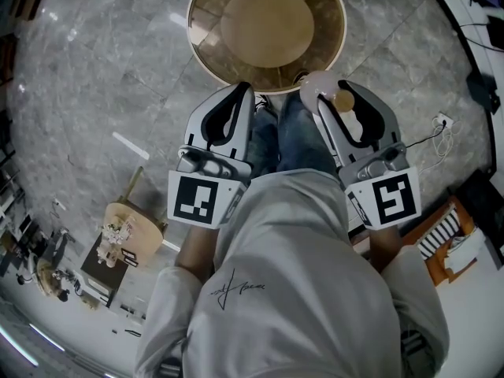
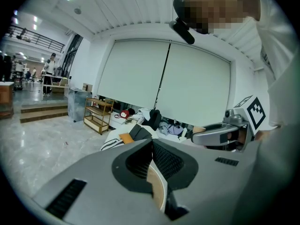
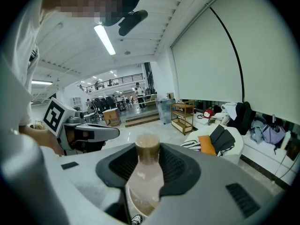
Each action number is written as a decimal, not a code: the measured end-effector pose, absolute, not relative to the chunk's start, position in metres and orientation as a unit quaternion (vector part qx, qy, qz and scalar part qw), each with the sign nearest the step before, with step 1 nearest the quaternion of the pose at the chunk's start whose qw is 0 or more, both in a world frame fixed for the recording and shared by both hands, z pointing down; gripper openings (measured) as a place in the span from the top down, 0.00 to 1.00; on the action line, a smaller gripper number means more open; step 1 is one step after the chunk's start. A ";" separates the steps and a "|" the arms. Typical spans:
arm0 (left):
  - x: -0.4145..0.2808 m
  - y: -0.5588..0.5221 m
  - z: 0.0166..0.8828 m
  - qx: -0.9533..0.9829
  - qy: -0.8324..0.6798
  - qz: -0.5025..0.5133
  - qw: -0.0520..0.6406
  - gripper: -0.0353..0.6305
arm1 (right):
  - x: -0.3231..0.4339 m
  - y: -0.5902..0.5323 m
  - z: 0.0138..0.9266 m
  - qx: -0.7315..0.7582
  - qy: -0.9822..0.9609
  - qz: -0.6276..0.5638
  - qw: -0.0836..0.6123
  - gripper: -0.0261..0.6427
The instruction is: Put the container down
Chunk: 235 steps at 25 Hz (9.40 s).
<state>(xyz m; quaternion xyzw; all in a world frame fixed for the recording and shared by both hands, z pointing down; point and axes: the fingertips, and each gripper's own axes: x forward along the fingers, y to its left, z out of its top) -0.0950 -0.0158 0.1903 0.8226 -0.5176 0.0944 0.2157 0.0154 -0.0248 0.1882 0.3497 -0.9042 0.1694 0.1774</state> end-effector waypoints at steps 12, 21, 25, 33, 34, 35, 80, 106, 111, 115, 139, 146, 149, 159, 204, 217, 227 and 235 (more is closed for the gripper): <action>-0.094 -0.021 0.209 0.813 -0.526 0.095 0.231 0.92 | 0.013 -0.036 0.212 0.329 -0.907 0.178 0.191 0.74; -0.097 -0.023 0.224 0.803 -0.532 0.107 0.246 0.92 | 0.010 -0.042 0.229 0.318 -0.907 0.186 0.206 0.74; -0.102 -0.027 0.231 0.794 -0.539 0.100 0.262 0.92 | 0.009 -0.047 0.235 0.309 -0.910 0.186 0.204 0.74; -0.099 -0.034 0.248 0.787 -0.539 0.102 0.281 0.92 | 0.006 -0.057 0.249 0.299 -0.909 0.196 0.213 0.74; -0.098 -0.036 0.248 0.787 -0.539 0.100 0.284 0.92 | 0.006 -0.058 0.251 0.297 -0.909 0.197 0.214 0.74; -0.098 -0.038 0.248 0.787 -0.539 0.096 0.286 0.92 | 0.006 -0.060 0.253 0.296 -0.910 0.196 0.215 0.74; -0.114 -0.064 0.338 0.767 -0.548 0.121 0.311 0.92 | -0.014 -0.092 0.353 0.243 -0.918 0.191 0.248 0.74; -0.110 -0.069 0.401 0.752 -0.548 0.135 0.341 0.92 | -0.016 -0.111 0.419 0.234 -0.918 0.189 0.260 0.74; -0.109 -0.071 0.412 0.749 -0.550 0.130 0.344 0.92 | -0.020 -0.111 0.435 0.228 -0.918 0.193 0.263 0.74; -0.109 -0.070 0.420 0.745 -0.553 0.124 0.353 0.92 | -0.020 -0.111 0.444 0.224 -0.919 0.186 0.267 0.74; -0.109 -0.066 0.460 0.729 -0.569 0.144 0.353 0.92 | -0.036 -0.109 0.522 0.211 -0.916 0.187 0.284 0.74; -0.110 -0.063 0.471 0.724 -0.569 0.160 0.355 0.92 | -0.039 -0.114 0.545 0.220 -0.913 0.191 0.285 0.74; -0.110 -0.064 0.477 0.721 -0.569 0.162 0.362 0.92 | -0.039 -0.120 0.554 0.225 -0.912 0.189 0.286 0.74; -0.106 -0.065 0.492 0.717 -0.561 0.168 0.379 0.92 | -0.046 -0.133 0.583 0.215 -0.917 0.177 0.287 0.74; -0.120 -0.053 0.493 0.705 -0.582 0.139 0.380 0.92 | -0.061 -0.152 0.628 0.266 -0.903 0.140 0.308 0.72; -0.120 -0.047 0.472 0.723 -0.573 0.136 0.362 0.92 | -0.041 -0.139 0.612 0.290 -0.887 0.185 0.308 0.78; -0.103 -0.055 0.450 0.744 -0.560 0.113 0.346 0.92 | -0.030 -0.136 0.576 0.314 -0.888 0.178 0.284 0.86; -0.101 -0.058 0.438 0.749 -0.558 0.118 0.337 0.92 | -0.021 -0.136 0.550 0.328 -0.885 0.194 0.267 0.89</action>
